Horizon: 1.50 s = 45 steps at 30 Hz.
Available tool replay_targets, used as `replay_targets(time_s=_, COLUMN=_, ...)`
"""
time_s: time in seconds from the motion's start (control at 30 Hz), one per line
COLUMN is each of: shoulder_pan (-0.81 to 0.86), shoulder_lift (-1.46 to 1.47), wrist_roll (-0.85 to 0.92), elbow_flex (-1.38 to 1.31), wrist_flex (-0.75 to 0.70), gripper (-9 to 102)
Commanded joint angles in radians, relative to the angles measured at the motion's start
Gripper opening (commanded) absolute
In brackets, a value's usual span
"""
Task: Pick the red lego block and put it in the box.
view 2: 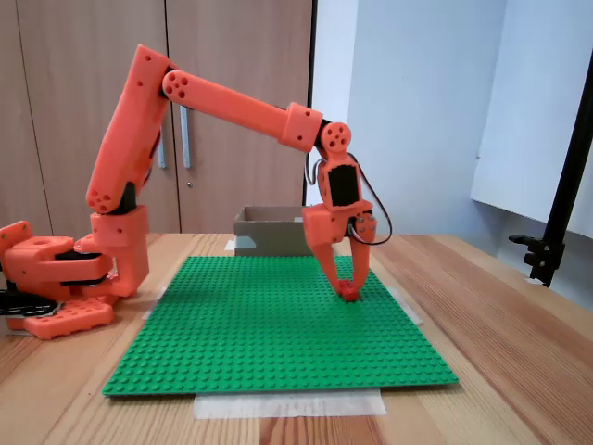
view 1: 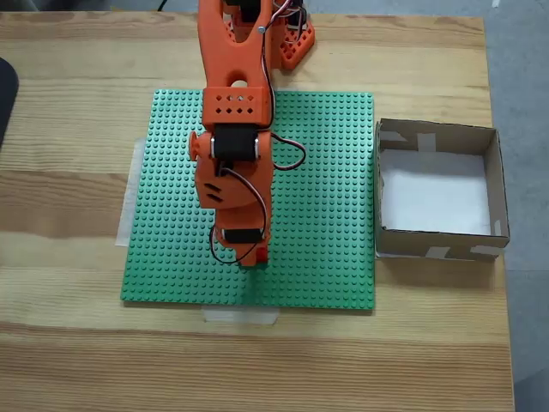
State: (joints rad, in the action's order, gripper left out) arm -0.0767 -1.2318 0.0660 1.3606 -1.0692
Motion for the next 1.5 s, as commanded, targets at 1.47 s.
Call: replay_targets(time_s=1.47, shoulder_pan=-0.634, shoulder_lift=-0.420, wrist_roll=-0.164, elbow_flex=-0.290, wrist_flex=-0.331, gripper=-1)
